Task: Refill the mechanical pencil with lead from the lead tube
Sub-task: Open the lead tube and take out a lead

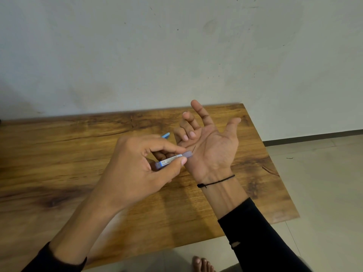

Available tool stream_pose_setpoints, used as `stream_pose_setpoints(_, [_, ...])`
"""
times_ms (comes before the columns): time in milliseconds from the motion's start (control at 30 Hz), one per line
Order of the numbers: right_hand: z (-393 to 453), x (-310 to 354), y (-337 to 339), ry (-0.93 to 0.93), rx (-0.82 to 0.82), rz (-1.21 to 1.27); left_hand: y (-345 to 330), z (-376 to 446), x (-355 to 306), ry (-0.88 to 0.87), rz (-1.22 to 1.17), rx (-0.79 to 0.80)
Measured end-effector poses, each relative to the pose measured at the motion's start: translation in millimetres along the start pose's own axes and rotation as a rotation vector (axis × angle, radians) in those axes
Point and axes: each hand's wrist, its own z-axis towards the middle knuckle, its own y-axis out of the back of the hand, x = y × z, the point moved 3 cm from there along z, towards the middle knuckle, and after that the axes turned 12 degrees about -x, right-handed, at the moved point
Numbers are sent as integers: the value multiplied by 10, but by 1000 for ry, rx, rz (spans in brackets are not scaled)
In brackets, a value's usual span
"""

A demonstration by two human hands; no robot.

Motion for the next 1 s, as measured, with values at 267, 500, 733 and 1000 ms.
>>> stream_pose_setpoints(267, [-38, 4, -49, -72, 45, 64, 27, 26, -27, -29, -33, -38])
stream_pose_setpoints(500, [-26, 78, -56, -103, 74, 118, 141, 73, 67, 93, -173, -84])
stream_pose_setpoints(733, [-8, 117, -64, -118, 112, 147, 208, 17, 225, 72, 19, 3])
stream_pose_setpoints(1000, [25, 149, -38, -98, 105, 112, -318, -326, 330, -89, 586, 348])
